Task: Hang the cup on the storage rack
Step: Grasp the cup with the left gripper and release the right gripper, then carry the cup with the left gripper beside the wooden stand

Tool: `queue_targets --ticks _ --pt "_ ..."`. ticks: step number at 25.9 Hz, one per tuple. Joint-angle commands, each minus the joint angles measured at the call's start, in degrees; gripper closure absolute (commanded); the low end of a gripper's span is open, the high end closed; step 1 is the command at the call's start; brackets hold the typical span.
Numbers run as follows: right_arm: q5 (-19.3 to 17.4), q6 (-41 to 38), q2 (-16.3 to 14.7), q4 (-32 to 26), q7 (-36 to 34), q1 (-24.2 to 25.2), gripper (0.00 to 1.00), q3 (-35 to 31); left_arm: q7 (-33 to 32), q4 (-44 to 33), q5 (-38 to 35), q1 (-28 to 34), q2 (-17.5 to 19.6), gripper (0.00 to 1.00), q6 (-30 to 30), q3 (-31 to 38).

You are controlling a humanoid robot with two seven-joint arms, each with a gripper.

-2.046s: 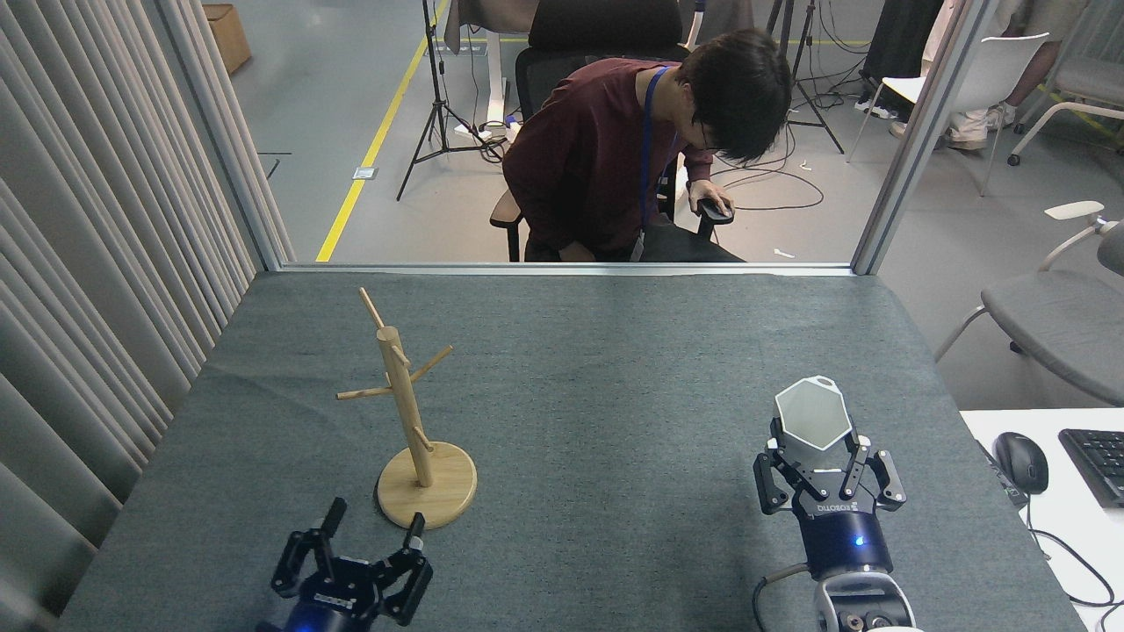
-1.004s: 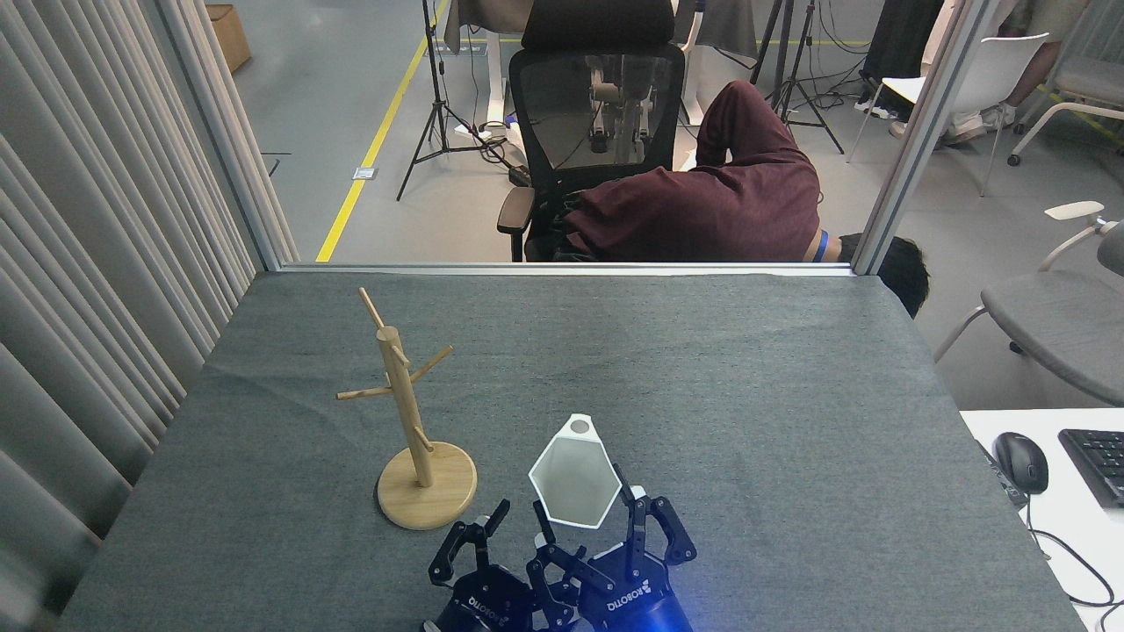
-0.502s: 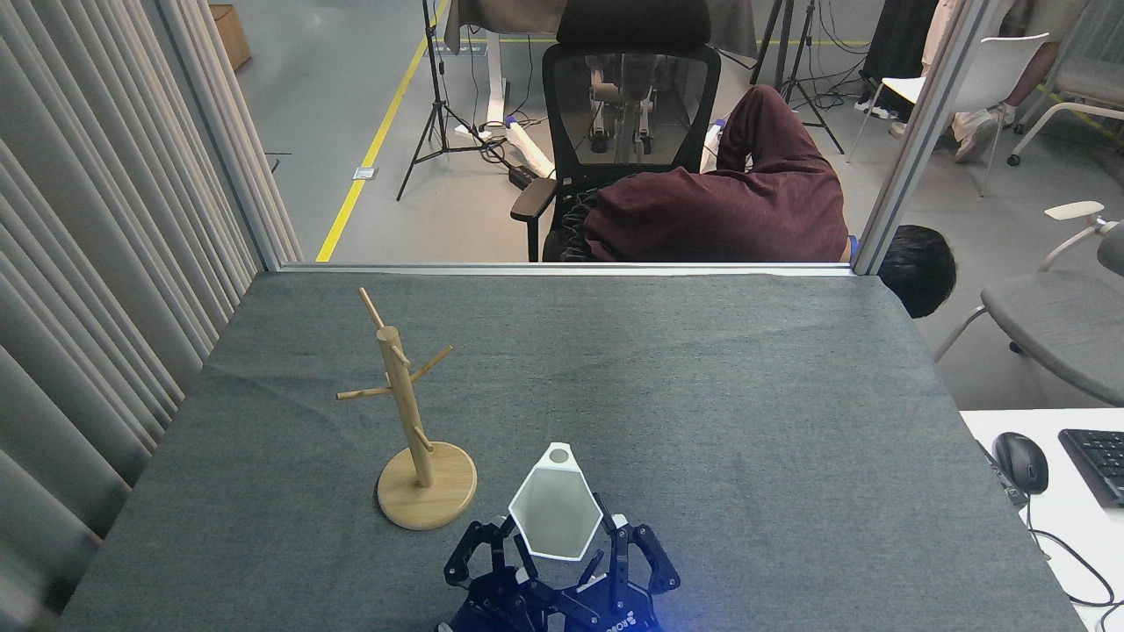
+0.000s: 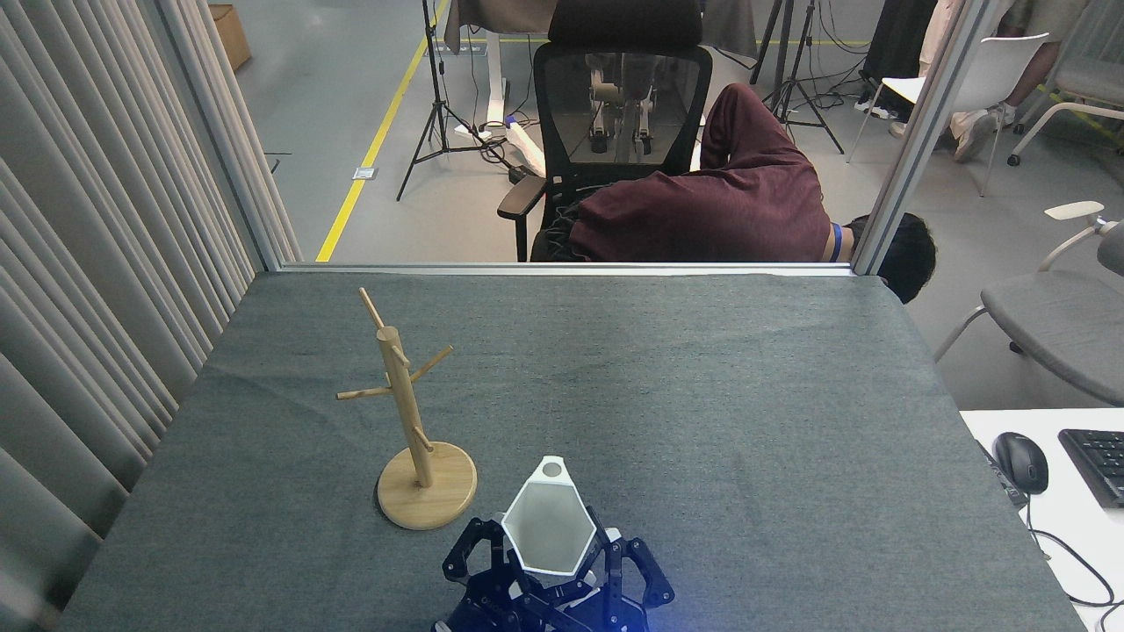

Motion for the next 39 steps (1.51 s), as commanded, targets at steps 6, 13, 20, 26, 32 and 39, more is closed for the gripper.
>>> queue_targets --ticks 6,13,20,26,32,39 --pt "0.1 0.0 0.3 0.1 0.0 0.1 0.23 0.0 0.5 -0.1 0.0 -0.6 0.4 0.51 -0.1 0.0" --pt "0.0 0.0 0.7 -0.6 0.0 0.1 0.01 0.0 0.5 -0.1 0.0 -0.8 0.3 0.50 -0.1 0.0" --pt "0.0 -3.2 0.7 -6.8 -0.7 0.0 0.01 0.6 0.5 0.4 0.0 -1.3 0.3 0.50 0.0 0.0" --pt "-2.5 -3.0 4.2 -8.5 -1.0 -3.4 0.01 -0.7 0.5 0.5 -0.1 -1.4 0.2 0.48 0.2 0.0" --pt "-22.7 14.3 3.9 -0.8 4.8 -10.1 0.01 -19.4 0.6 0.3 0.0 -1.3 0.3 0.48 1.0 0.4" --pt "-17.3 10.4 -3.0 6.1 6.1 -3.4 0.01 -22.5 0.6 -0.5 0.5 -1.3 0.5 0.47 3.6 3.8"
